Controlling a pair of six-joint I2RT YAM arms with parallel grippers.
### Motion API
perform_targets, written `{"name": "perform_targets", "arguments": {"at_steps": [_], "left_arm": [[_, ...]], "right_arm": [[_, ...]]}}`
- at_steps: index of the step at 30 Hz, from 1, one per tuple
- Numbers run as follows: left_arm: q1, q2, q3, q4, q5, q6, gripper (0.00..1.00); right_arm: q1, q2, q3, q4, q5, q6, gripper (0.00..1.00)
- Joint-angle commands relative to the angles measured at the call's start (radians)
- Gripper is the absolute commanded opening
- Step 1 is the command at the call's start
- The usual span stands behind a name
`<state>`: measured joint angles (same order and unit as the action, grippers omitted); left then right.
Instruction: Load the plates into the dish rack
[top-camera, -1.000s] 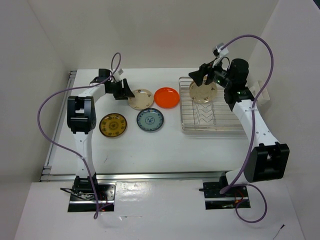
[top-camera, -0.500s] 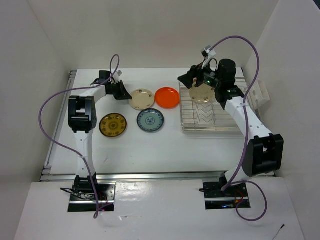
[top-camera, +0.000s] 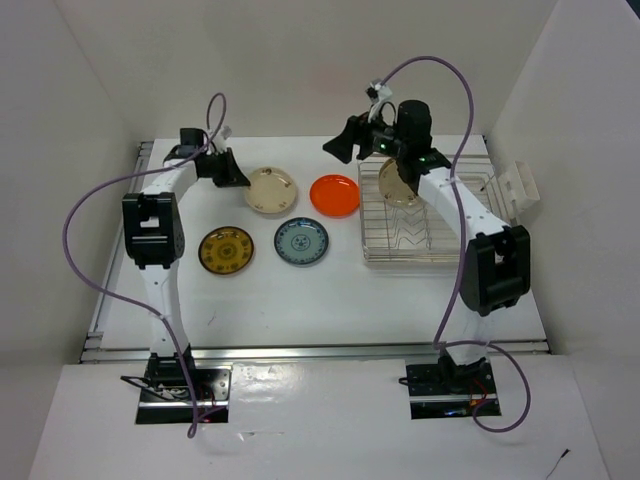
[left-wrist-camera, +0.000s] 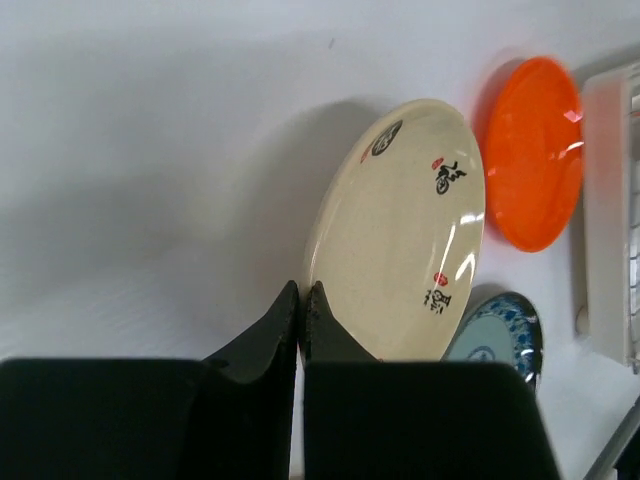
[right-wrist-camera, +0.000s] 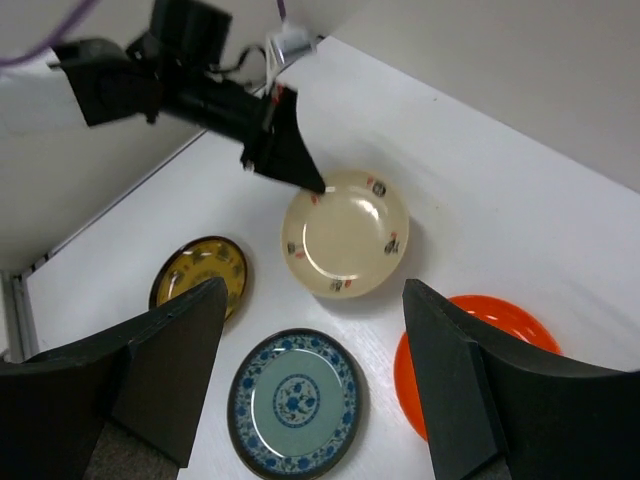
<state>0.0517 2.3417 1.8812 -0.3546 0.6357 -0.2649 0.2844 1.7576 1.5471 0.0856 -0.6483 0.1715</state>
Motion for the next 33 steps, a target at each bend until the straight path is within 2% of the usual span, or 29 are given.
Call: {"name": "perform_targets", "arguments": {"at_steps": [1, 5, 10, 14, 16, 18, 20, 21, 25, 27, 28, 29, 30, 31, 32, 33], "left_arm": [[0.017, -0.168, 0.090, -0.012, 0.080, 0.151, 0.00], [0.008, -0.232, 0.099, -0.049, 0.175, 0.199, 0.00], [-0.041, -0.288, 0.041, -0.035, 0.265, 0.220, 0.00], [-0.099, -0.297, 0.041, -0.049, 0.332, 0.254, 0.00], [-0.114, -0.297, 0.041, -0.049, 0.332, 0.254, 0.00], [-0.115, -0.306, 0.032, -0.049, 0.358, 0.254, 0.00], [-0.124, -0.306, 0.032, -0.040, 0.369, 0.245, 0.00], [-0.124, -0.317, 0.032, -0.040, 0.369, 0.245, 0.00], [-0.124, -0.317, 0.032, -0.040, 0.380, 0.236, 0.00], [-0.124, -0.317, 0.051, -0.059, 0.371, 0.257, 0.16], [-0.124, -0.317, 0.052, -0.095, 0.351, 0.271, 0.20], [-0.124, -0.326, 0.064, -0.112, 0.337, 0.298, 0.24], [-0.124, -0.326, 0.076, -0.131, 0.326, 0.314, 0.49], [-0.124, -0.335, 0.076, -0.150, 0.311, 0.326, 0.61], [-0.115, -0.335, 0.087, -0.176, 0.311, 0.335, 0.69], [-0.101, -0.357, 0.087, -0.176, 0.311, 0.335, 1.00]], "right_arm": [[0.032, 0.054, 0.056, -0.001, -0.059, 0.020, 0.79], [0.052, 0.147, 0.091, 0.039, -0.068, 0.029, 0.79], [0.062, 0.302, 0.258, -0.058, -0.171, 0.051, 0.78], [0.085, 0.338, 0.281, -0.067, -0.183, 0.051, 0.78], [0.085, 0.338, 0.281, -0.067, -0.185, 0.051, 0.73], [0.095, 0.347, 0.281, -0.081, -0.185, 0.051, 0.57], [0.095, 0.368, 0.281, -0.098, -0.204, 0.042, 0.27], [0.095, 0.368, 0.281, -0.121, -0.205, 0.042, 0.03], [0.095, 0.359, 0.291, -0.159, -0.254, -0.027, 0.00], [0.095, 0.326, 0.303, -0.207, -0.228, -0.139, 0.00], [0.095, 0.312, 0.312, -0.263, -0.211, -0.179, 0.00], [0.095, 0.297, 0.326, -0.297, -0.196, -0.296, 0.00], [0.095, 0.261, 0.352, -0.334, -0.182, -0.356, 0.00], [0.095, 0.240, 0.364, -0.402, -0.162, -0.413, 0.00], [0.070, 0.218, 0.375, -0.434, -0.121, -0.469, 0.00], [0.056, 0.168, 0.384, -0.452, -0.094, -0.550, 0.00]]}}
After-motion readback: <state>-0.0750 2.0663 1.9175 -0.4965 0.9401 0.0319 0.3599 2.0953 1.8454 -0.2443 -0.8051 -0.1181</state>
